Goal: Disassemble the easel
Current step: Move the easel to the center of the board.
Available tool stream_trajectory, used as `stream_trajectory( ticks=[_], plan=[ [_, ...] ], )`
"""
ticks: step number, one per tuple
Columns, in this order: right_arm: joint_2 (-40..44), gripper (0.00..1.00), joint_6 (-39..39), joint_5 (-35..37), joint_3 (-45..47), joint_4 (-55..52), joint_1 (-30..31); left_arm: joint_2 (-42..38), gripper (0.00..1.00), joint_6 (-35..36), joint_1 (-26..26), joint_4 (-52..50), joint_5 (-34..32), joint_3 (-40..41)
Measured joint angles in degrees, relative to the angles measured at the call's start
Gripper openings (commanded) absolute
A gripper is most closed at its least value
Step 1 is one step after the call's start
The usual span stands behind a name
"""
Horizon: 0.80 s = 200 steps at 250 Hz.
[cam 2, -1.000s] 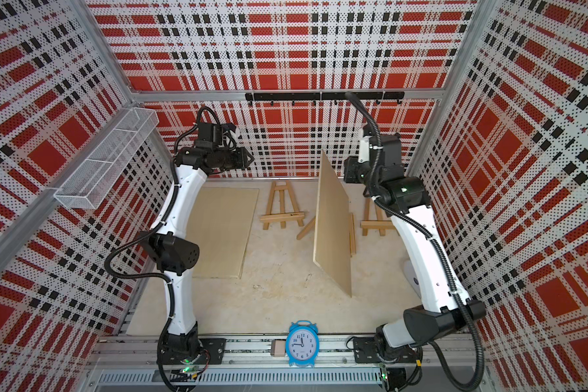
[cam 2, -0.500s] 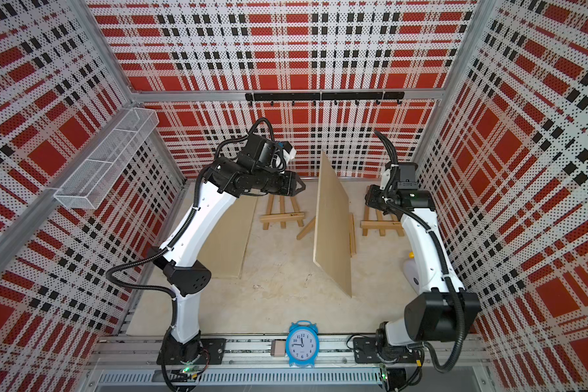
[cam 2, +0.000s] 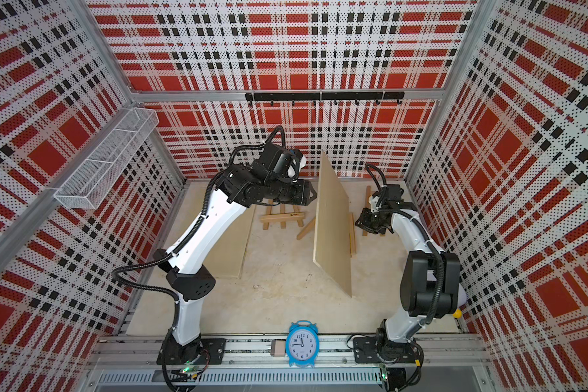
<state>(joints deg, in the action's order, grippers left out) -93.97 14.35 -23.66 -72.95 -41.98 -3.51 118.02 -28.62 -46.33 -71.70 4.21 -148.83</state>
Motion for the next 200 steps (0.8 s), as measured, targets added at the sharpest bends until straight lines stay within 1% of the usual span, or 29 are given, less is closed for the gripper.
stream_trajectory(
  ticks=[44, 92, 107, 136, 167, 200],
  plan=[
    [-1.57, 0.29, 0.04, -2.16, 0.22, 3.21, -0.44, 2.23, 0.50, -1.03, -1.11, 0.04, -0.90, -1.68],
    [-4.33, 0.31, 0.28, -3.37, 2.62, 5.95, -0.48, 2.95, 0.50, -1.42, -1.27, -0.22, -2.43, -1.62],
    [-4.57, 0.33, 0.31, -3.39, 3.56, 6.38, -0.48, 2.16, 0.51, -1.53, -0.74, 0.07, -3.26, -0.37],
    [-4.76, 0.33, 0.44, -3.41, 4.85, 7.54, -0.48, -2.23, 0.51, -1.92, 1.18, 0.57, -4.66, 7.63],
    [-5.11, 0.33, 0.46, -3.34, 5.64, 8.92, -0.48, -8.35, 0.51, -2.62, 5.84, 1.51, -5.64, 18.95],
    [-6.49, 0.31, 0.46, -3.43, 6.21, 10.58, -0.48, -13.33, 0.51, -3.30, 10.03, 3.96, -5.88, 28.04]
  ],
)
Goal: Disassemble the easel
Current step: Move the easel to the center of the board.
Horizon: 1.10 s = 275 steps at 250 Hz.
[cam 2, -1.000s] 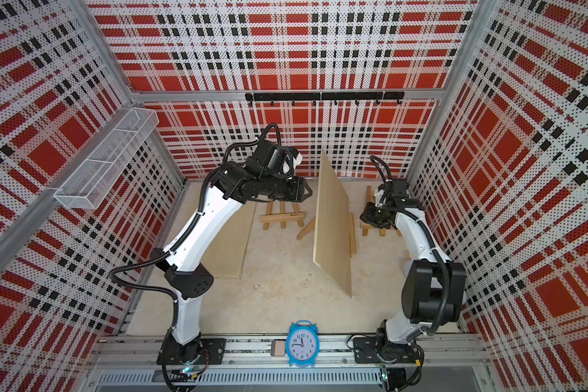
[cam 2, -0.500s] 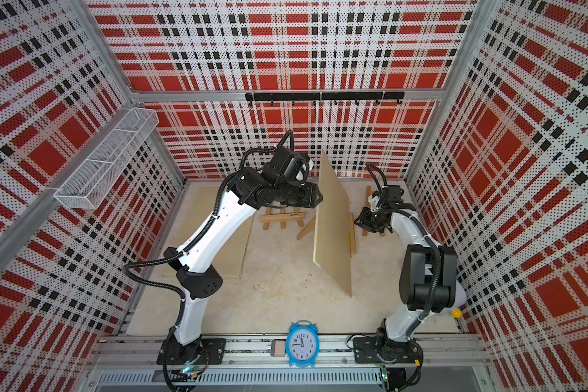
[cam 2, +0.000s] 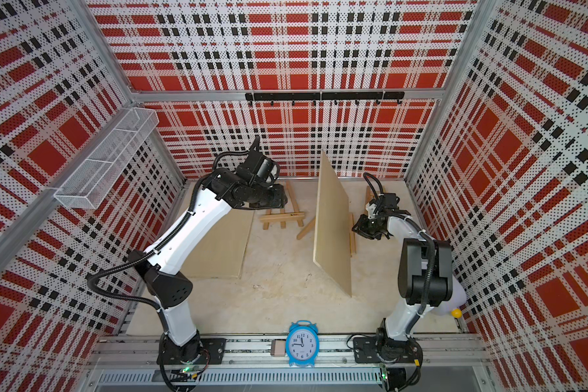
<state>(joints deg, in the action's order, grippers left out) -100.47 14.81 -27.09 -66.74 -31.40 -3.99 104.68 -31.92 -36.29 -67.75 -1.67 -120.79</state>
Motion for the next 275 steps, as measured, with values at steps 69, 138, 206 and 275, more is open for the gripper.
stream_trajectory(
  ticks=[69, 138, 206, 275],
  plan=[
    [-1.90, 0.27, 0.28, -1.81, 2.47, 3.72, 0.00, -3.63, 0.51, -0.76, 2.21, 3.80, 1.90, 6.93],
    [-1.68, 0.20, 0.24, -4.74, 5.62, 8.90, -0.35, -3.69, 0.50, -0.83, 2.86, 4.83, 3.58, 7.30],
    [0.17, 0.13, -0.50, -5.07, 9.11, 13.57, -0.37, -3.93, 0.49, -0.79, 2.99, 4.83, 4.15, 7.30],
    [1.66, 0.10, -1.75, -5.16, 11.52, 15.34, -0.26, -5.31, 0.49, -0.81, 2.89, 4.74, 4.20, 7.30]
  ],
)
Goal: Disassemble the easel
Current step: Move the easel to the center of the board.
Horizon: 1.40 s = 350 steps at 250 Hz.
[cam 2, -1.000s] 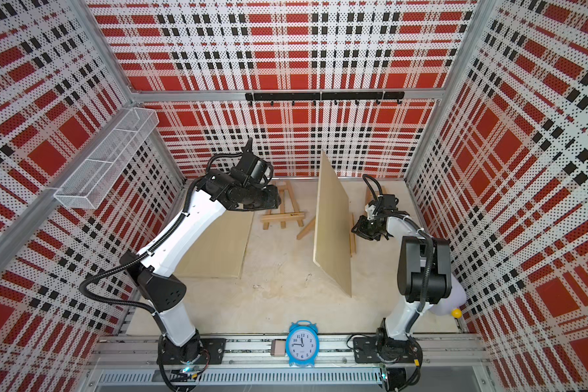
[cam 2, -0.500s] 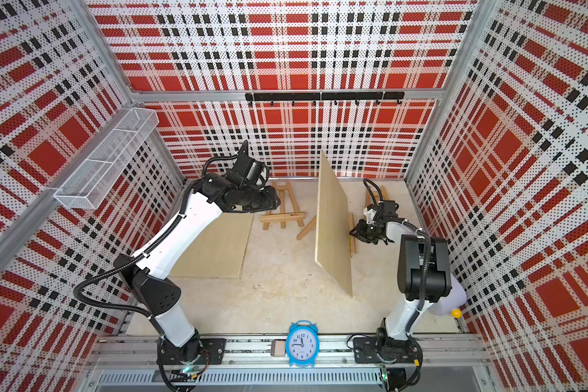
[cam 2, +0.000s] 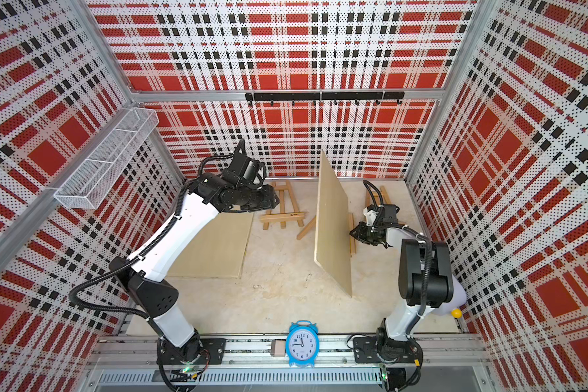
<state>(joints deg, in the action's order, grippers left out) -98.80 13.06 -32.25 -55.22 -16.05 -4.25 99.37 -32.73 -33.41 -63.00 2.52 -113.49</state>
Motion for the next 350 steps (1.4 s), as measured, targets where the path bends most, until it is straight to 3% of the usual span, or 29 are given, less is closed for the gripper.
stream_trajectory(
  ticks=[140, 287, 326, 350],
  plan=[
    [3.34, 0.08, -3.02, 0.15, 1.86, -5.99, 3.58, -3.06, 0.50, -0.26, -3.21, -0.33, -0.26, -0.07],
    [8.52, 0.09, 2.12, 2.16, 5.29, -10.34, 18.64, -6.05, 0.51, -3.93, -13.40, -7.26, -2.95, -4.13],
    [8.59, 0.15, 3.63, 2.84, 5.07, -10.69, 19.39, -8.02, 0.51, -6.67, -15.74, -10.75, -5.68, -3.17],
    [8.61, 0.24, 4.02, 3.32, 4.76, -11.10, 19.54, -10.60, 0.51, -8.94, -17.53, -12.52, -7.43, -1.33]
  ],
)
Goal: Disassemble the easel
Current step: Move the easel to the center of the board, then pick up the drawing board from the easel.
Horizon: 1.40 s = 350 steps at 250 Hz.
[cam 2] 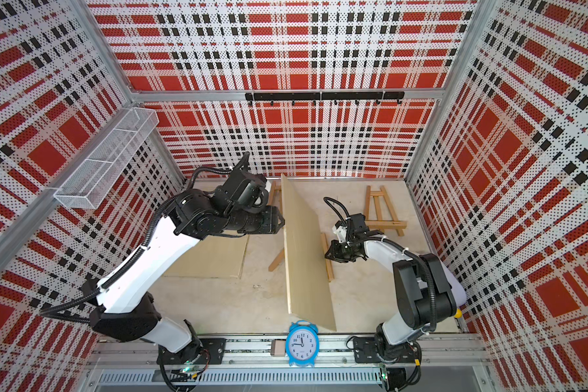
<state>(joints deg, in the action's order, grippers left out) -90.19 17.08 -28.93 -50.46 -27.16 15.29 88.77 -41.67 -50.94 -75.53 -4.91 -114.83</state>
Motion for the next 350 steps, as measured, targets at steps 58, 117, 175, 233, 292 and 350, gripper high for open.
stream_trajectory(
  ticks=[58, 117, 175, 233, 292, 350],
  plan=[
    [0.28, 0.40, 0.57, 2.54, -1.14, -3.34, 0.24, -1.53, 0.51, -4.72, -5.44, -1.62, -3.72, 0.28],
    [5.55, 0.41, 0.55, 5.95, -1.92, -4.96, -0.87, 5.33, 0.51, -6.80, -8.59, -3.26, -5.79, -6.25],
    [11.26, 0.41, 0.48, 7.21, -4.11, -5.97, -3.39, 11.10, 0.51, -7.37, -9.38, -7.67, -7.78, -14.45],
    [14.88, 0.41, 0.22, 6.88, -4.42, -7.34, -5.57, 11.91, 0.50, -8.44, -9.51, -11.98, -9.14, -17.03],
    [16.72, 0.42, -0.35, 6.23, -4.52, -8.70, -6.38, 12.52, 0.49, -9.79, -10.47, -14.23, -9.33, -17.81],
    [18.75, 0.42, -0.55, 4.85, -4.61, -9.16, -6.38, 13.51, 0.47, -10.95, -10.93, -16.28, -9.99, -18.40]
  ],
)
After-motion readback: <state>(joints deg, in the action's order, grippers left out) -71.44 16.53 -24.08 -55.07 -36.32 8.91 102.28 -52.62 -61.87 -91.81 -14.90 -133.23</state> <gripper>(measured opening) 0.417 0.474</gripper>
